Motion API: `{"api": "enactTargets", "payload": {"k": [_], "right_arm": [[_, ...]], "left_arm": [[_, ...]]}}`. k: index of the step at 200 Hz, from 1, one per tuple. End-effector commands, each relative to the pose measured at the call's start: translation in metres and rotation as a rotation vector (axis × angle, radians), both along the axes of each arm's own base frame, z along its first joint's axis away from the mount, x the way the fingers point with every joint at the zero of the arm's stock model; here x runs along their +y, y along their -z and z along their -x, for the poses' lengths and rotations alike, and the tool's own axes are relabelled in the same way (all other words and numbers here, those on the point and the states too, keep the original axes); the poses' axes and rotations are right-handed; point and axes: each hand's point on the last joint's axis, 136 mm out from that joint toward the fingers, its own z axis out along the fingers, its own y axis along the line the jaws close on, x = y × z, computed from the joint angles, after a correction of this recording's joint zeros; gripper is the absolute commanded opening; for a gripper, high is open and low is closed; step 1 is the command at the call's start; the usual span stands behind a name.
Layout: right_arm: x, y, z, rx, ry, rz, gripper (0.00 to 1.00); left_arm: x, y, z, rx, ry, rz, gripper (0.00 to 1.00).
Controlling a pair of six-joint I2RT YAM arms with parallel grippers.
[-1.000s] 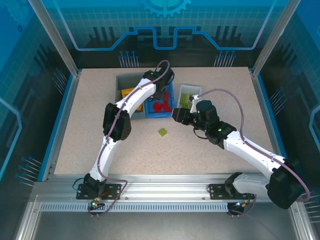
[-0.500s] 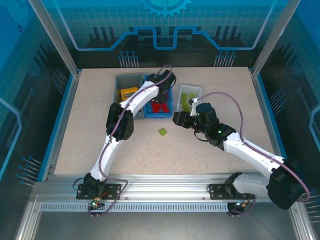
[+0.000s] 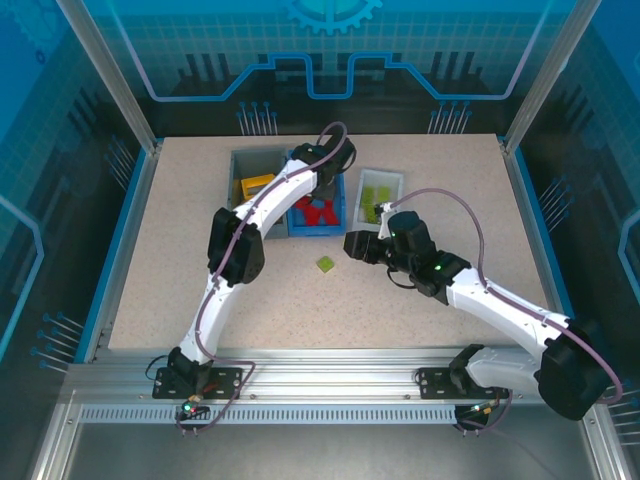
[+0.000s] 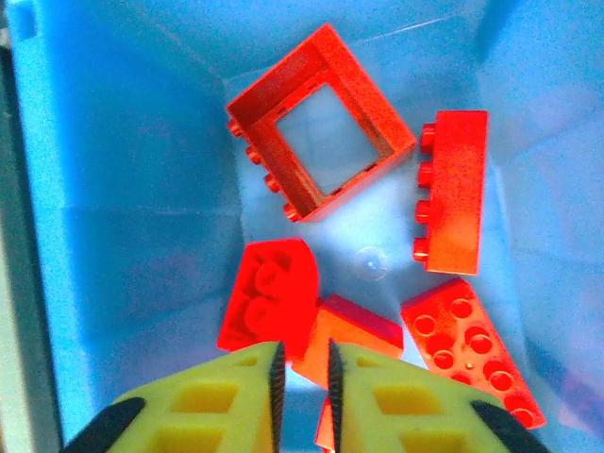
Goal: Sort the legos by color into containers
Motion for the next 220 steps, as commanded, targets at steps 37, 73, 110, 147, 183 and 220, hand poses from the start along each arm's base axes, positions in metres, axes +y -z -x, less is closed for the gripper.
{"api": "enactTargets", "payload": {"k": [37, 73, 110, 147, 183, 220], "right_arm": [[0.001, 0.001, 0.005, -0.011, -0.018, 0.041, 0.54], [0.012, 0.037, 0.008, 0.066, -0.073, 0.224, 0.54], [0.031, 0.076, 0.012, 0.092, -0.197, 0.511, 0.61], [0.036, 0.109, -0.001, 0.147, -0.266, 0.724, 0.69], [0.048, 0.133, -0.01, 0.188, -0.334, 0.808, 0.72], [0.059, 0.15, -0.014, 0.217, -0.369, 0.817, 0.67]], "left_arm": [[-0.01, -0.02, 0.01, 0.008, -0.005, 0.097, 0.14], [-0.006, -0.08, 0.044, -0.098, -0.042, 0.218, 0.2], [0.019, -0.111, 0.116, -0.143, -0.088, 0.387, 0.27], [0.046, -0.116, 0.188, -0.15, -0.129, 0.562, 0.3], [0.073, -0.112, 0.237, -0.139, -0.178, 0.63, 0.3], [0.089, -0.12, 0.262, -0.166, -0.201, 0.671, 0.3]]}}
